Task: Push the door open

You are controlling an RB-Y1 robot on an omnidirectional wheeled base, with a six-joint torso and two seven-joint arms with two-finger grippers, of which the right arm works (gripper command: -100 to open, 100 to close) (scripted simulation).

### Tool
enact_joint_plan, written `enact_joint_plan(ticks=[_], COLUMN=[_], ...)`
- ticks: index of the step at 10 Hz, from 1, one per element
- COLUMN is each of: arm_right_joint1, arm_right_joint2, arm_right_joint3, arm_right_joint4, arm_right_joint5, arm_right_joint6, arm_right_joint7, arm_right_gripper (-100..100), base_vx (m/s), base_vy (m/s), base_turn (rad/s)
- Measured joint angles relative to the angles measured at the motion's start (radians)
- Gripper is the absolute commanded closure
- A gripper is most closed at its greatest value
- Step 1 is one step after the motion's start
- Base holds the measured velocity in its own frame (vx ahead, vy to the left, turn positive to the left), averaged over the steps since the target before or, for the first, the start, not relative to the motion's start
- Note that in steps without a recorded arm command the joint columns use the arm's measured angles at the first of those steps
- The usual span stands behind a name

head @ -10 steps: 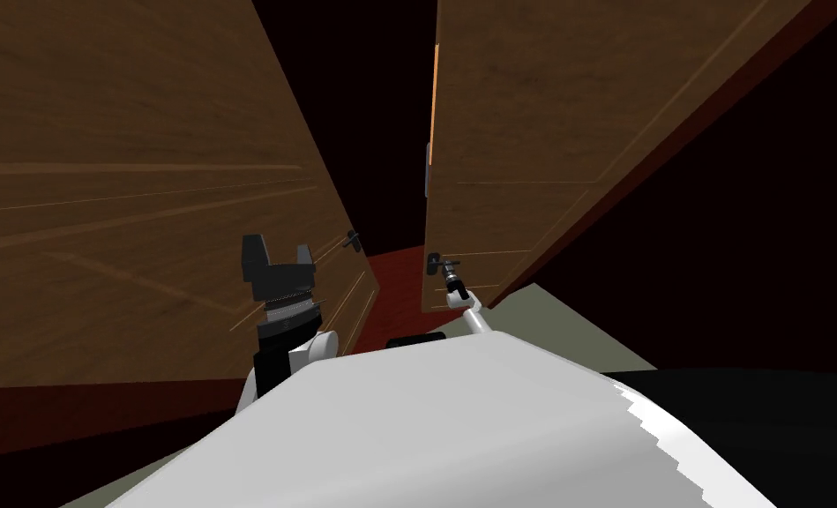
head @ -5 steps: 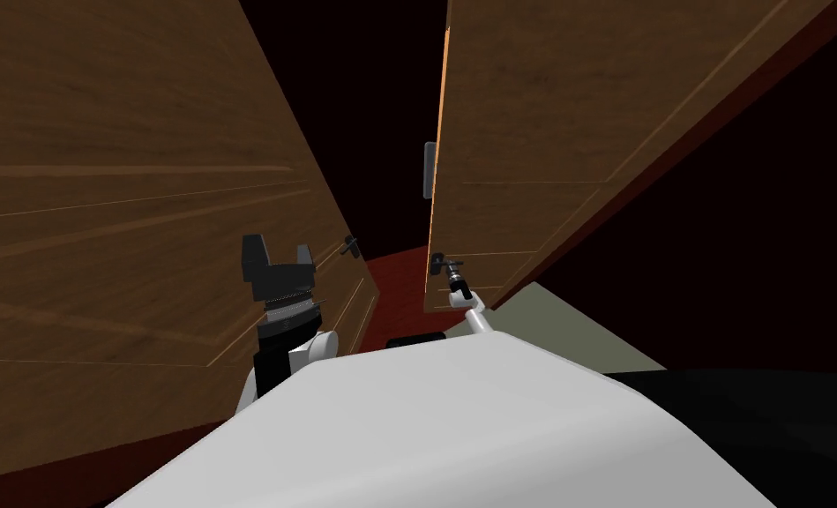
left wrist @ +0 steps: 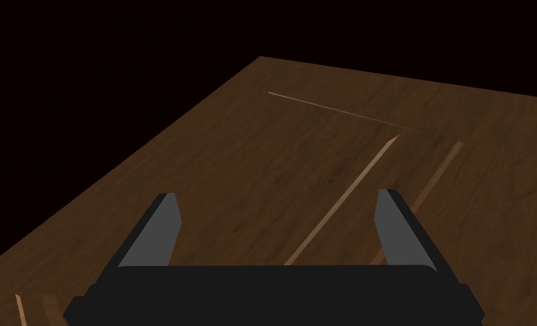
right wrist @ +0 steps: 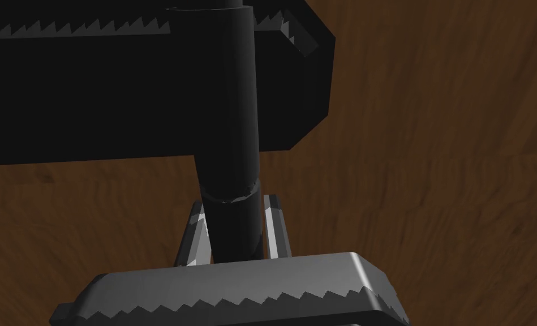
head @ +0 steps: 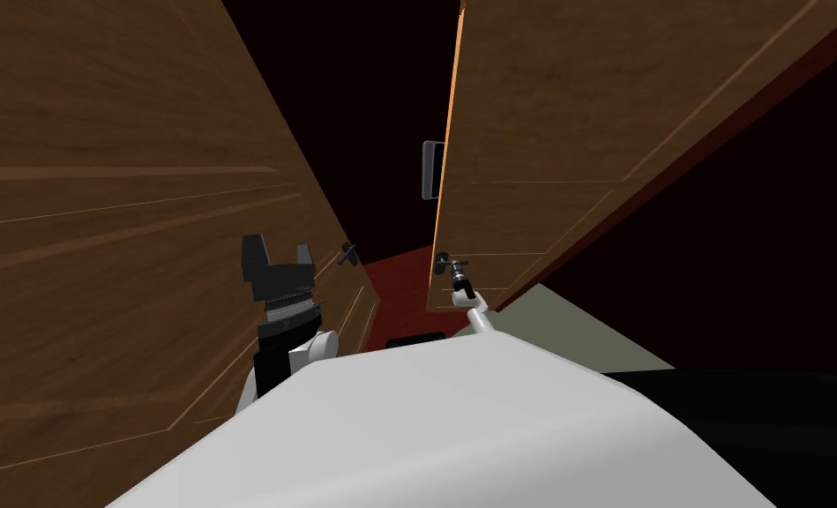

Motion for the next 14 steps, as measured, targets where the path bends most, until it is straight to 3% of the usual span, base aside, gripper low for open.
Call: enact_joint_plan(ticks=[6,9,11,14], arm_right_joint1=[-0.01,-0.02,-0.017,-0.035], arm_right_joint2=[0.001,0.016,0.028,0.058], arm_right_joint3=[-0.056,-0.076,-0.091,-0.128], arm_right_joint4=[0.012,0.03,0.016,0.018], arm_right_joint5=[-0.007,-0.004,-0.001,0.003], arm_right_joint6=[-0.005,-0.001,-0.002,-0.005], arm_right_joint7=[0.01,0.031,0.046,0.077], arm_right_gripper=[100,100,100,100], base_vx=[0.147,0.206,0.217,0.19], base_vy=[0.056,0.007,0.009,0.05], base_turn=[-0.063,-0.089,-0.132,-0.124])
